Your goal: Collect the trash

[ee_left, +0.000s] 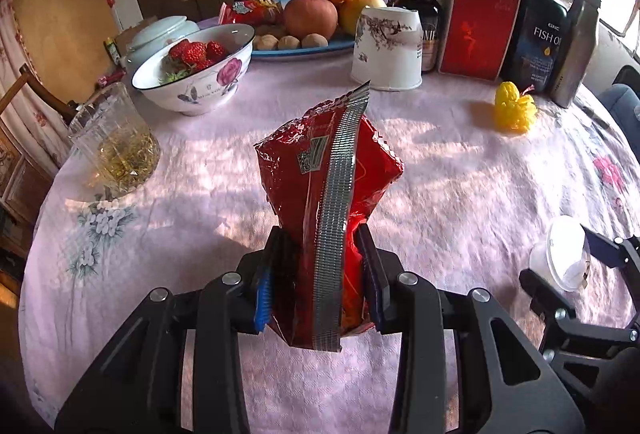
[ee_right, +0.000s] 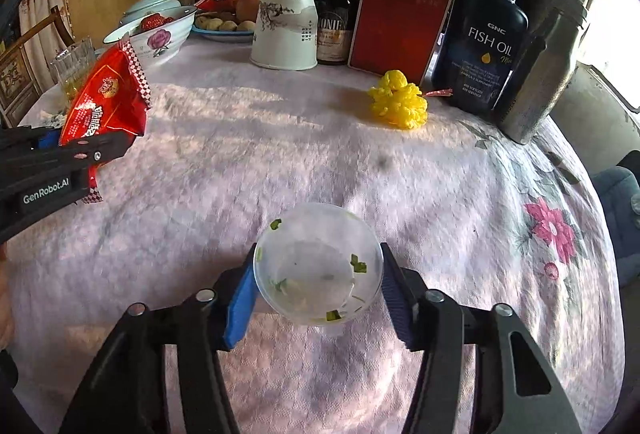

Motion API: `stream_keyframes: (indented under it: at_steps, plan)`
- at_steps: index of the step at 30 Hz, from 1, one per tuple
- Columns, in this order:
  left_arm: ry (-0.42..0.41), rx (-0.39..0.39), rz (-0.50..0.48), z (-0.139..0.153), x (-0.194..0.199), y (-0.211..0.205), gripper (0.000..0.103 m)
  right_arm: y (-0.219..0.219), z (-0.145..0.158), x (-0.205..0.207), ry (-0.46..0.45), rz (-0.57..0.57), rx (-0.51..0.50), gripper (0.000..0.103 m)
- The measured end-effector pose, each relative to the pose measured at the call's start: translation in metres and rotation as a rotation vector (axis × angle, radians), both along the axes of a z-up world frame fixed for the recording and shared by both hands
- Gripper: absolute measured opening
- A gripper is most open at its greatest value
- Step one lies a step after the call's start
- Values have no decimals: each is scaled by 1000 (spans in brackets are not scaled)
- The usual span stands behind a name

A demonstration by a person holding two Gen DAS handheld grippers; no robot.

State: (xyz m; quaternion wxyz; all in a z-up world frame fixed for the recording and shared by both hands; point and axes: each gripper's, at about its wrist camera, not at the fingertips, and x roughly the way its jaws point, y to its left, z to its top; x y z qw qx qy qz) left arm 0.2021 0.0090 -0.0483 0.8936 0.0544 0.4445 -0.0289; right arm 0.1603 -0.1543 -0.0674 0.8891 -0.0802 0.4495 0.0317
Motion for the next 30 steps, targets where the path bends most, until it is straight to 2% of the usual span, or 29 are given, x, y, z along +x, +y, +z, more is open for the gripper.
stream_keyframes:
  at_steps: [4,10,13,22,30]
  plan:
    - [10,-19,-10,0,-1,2,38,1,2,-2,-19,-1,3,57]
    - [19,2,-15,1,-8,-8,38,-10,11,-1,-53,-58,53,56]
    - [5,19,-24,9,-22,-14,38,-13,25,-11,-89,-78,72,56]
    - [-43,-10,-42,41,-86,-27,38,-41,67,-99,-190,-136,161,56]
    - [-83,-24,-137,59,-150,-64,38,-94,75,-199,-264,-219,253,56]
